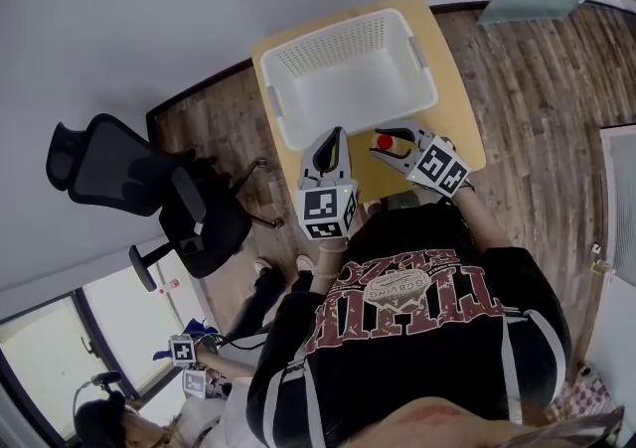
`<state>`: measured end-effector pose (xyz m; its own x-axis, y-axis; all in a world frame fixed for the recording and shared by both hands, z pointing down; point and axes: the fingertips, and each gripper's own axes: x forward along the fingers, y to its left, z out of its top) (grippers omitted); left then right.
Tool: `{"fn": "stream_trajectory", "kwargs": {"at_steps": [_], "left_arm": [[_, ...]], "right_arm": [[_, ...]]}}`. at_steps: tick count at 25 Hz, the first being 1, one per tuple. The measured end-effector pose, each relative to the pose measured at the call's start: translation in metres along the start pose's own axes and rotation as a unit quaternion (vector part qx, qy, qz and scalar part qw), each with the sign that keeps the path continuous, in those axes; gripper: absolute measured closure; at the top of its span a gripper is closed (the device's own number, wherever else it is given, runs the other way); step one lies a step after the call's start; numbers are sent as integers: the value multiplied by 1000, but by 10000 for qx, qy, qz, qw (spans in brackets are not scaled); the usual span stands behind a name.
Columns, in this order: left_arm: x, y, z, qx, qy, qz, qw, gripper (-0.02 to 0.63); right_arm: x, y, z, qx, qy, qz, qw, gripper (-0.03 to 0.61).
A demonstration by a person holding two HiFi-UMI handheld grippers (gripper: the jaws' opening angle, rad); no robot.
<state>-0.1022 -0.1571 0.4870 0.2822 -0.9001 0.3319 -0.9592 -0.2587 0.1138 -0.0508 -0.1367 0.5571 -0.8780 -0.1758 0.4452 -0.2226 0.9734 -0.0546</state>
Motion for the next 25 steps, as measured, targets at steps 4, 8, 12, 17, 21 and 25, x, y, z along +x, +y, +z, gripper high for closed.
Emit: {"fn": "stream_trajectory", "kwargs": {"at_steps": [4, 8, 12, 17, 21, 25], "left_arm": [[1, 1, 1, -4, 4, -5, 10000, 583], [3, 0, -2, -27, 24, -29, 10000, 583], [3, -2, -2, -37, 25, -45, 10000, 583], [4, 2, -2, -59, 18, -26, 10000, 583], [6, 3, -2, -57, 11, -35, 10000, 583], [6, -4, -4, -53, 23, -77, 10000, 583]], "right_arm": [[2, 1, -5, 43, 32, 0, 10000, 414], [3, 3, -8, 28, 44, 27, 10000, 414], [2, 9, -9, -143, 34, 77, 9999, 414], [2, 15, -11, -264, 35, 34, 9996, 414], [-1, 13, -13, -234, -20, -40, 9997, 414], [-6, 15, -15, -233, -61, -80, 9997, 414]]}}
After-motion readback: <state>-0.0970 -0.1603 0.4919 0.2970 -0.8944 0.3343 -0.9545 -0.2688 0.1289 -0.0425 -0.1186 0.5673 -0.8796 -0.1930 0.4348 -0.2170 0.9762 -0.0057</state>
